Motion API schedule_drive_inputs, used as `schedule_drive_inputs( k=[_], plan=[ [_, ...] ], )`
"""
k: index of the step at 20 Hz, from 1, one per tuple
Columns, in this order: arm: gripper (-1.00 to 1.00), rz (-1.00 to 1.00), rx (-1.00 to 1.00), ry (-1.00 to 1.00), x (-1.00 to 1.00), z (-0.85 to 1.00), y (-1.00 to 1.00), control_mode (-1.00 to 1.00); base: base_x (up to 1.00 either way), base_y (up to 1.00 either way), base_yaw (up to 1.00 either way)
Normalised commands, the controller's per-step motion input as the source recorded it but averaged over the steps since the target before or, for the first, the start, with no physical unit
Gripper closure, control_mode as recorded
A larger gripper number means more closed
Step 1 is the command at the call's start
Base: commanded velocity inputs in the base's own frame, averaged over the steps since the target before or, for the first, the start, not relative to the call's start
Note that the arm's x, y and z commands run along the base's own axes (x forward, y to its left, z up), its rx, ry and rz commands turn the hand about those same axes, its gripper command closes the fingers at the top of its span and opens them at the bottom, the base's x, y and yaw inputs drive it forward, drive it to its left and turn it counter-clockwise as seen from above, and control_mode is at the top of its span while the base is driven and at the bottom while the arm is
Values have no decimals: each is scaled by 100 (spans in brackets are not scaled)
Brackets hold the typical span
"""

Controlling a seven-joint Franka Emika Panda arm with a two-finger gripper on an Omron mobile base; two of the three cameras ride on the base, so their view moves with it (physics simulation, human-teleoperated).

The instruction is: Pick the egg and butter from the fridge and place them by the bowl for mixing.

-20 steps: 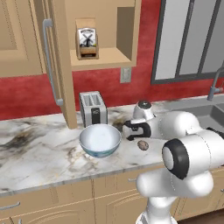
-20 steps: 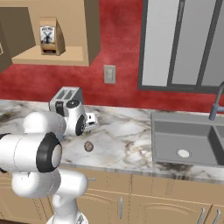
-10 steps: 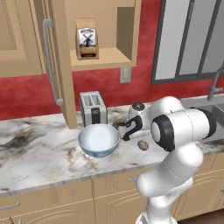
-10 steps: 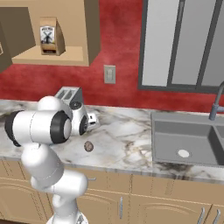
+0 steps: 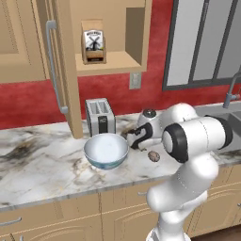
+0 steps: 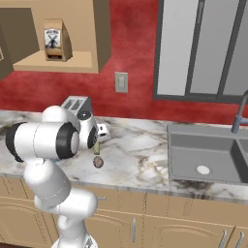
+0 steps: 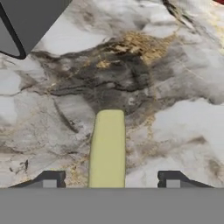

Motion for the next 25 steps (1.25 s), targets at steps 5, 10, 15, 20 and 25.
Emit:
schedule_drive_inputs(
  k=[5, 10, 15, 20, 25],
  plan=[
    [-100, 0, 5, -5, -11, 97, -1, -100, 0, 0, 0],
    [-100, 2, 9, -8, -92, 100, -55, -100, 0, 0, 0],
    [-100, 3, 17, -2, -100, 57, -100, -100, 0, 0, 0],
    [-100, -7, 8, -12, -37, 8, -38, -100, 0, 0, 0],
    [-100, 1, -1, -14, -54, -3, -3, -100, 0, 0, 0]
  ],
)
